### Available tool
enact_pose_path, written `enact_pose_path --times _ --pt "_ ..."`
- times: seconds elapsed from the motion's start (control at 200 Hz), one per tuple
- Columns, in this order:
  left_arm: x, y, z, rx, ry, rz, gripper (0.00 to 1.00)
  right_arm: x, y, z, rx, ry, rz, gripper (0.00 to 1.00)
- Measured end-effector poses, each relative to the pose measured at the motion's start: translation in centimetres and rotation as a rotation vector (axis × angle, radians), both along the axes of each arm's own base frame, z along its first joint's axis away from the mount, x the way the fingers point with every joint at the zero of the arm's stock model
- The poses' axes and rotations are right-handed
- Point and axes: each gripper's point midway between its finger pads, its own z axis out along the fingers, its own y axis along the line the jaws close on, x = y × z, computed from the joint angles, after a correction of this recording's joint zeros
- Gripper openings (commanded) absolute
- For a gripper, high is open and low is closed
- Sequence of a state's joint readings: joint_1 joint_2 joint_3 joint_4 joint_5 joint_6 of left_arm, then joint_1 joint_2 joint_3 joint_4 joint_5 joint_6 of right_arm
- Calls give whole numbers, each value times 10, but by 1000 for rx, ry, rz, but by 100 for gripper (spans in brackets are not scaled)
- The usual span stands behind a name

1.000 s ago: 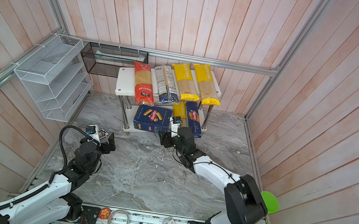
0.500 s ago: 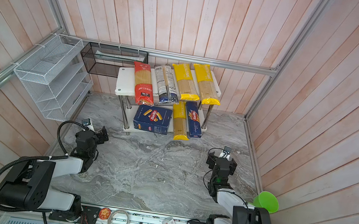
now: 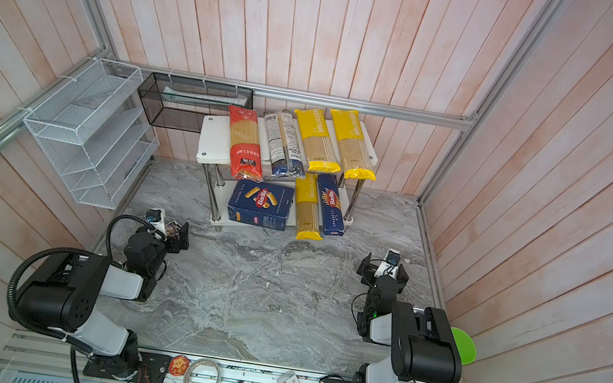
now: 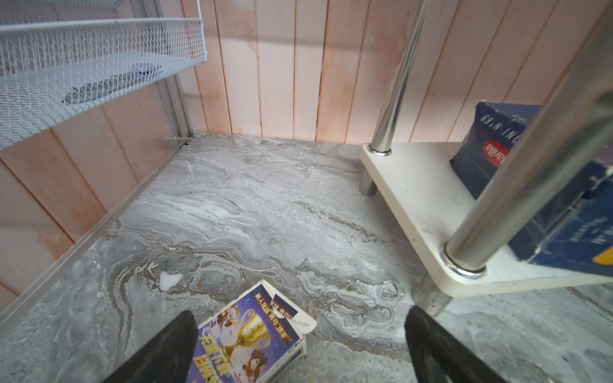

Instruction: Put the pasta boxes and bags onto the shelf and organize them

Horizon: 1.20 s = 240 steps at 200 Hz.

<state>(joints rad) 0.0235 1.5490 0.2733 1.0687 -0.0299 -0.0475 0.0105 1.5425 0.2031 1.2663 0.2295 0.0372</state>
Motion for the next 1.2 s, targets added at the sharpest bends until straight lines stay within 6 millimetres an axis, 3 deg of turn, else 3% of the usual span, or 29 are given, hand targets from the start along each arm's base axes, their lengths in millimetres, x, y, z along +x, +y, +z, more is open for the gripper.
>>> enact_pose_path --times 0.92,0.995,1.04,1.085,1.12,1.2 --pt "0 -2 1 0 -2 -12 100 3 3 2 3 1 18 97" --pt "0 -2 1 0 -2 -12 99 3 3 2 4 1 19 88" --pt "0 -2 1 0 -2 -12 100 3 3 1 1 2 20 75" --pt "0 -2 1 0 -2 -13 100 3 3 2 12 -1 19 53" --pt "0 -3 1 0 -2 -15 100 3 3 1 8 1 19 44" --pt "0 -3 1 -1 -2 -19 100 3 3 1 13 0 19 39"
